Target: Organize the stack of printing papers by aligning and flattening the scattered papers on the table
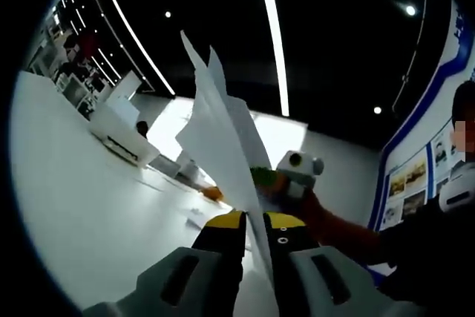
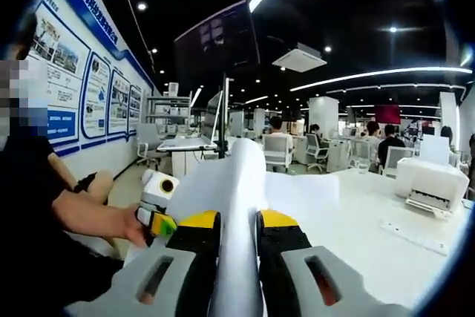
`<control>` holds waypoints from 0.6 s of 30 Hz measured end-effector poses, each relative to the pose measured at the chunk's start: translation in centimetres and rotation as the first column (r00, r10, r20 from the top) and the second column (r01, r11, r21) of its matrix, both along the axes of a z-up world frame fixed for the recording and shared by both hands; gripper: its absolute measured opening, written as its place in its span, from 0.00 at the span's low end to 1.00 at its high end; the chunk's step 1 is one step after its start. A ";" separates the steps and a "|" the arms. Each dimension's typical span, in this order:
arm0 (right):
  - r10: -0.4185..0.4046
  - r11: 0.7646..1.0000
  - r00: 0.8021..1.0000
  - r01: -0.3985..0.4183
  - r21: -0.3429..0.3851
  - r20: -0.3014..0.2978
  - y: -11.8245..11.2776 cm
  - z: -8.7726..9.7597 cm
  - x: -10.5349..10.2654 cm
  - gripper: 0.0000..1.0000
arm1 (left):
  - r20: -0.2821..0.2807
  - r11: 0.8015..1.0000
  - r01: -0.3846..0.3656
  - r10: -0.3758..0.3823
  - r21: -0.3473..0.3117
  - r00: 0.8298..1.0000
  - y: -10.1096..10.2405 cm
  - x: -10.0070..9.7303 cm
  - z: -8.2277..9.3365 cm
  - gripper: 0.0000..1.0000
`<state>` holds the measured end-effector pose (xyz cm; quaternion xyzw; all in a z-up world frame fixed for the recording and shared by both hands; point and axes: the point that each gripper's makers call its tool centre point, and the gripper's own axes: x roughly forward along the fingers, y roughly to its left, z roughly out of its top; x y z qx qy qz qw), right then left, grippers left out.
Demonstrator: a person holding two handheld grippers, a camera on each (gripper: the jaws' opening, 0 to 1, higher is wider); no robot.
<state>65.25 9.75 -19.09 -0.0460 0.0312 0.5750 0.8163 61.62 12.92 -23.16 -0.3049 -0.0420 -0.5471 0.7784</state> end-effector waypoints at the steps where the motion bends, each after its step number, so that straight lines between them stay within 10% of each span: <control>1: 0.003 1.000 1.000 -0.003 0.000 0.001 0.1 0.0 -0.1 0.15 | -0.001 1.000 0.000 0.000 -0.001 1.000 0.0 0.0 0.0 0.14; 18: 0.131 0.983 0.990 -0.122 0.138 -0.053 -0.3 1.3 -1.8 0.14 | -0.016 1.000 -0.006 0.005 -0.019 1.000 0.3 0.2 0.0 0.17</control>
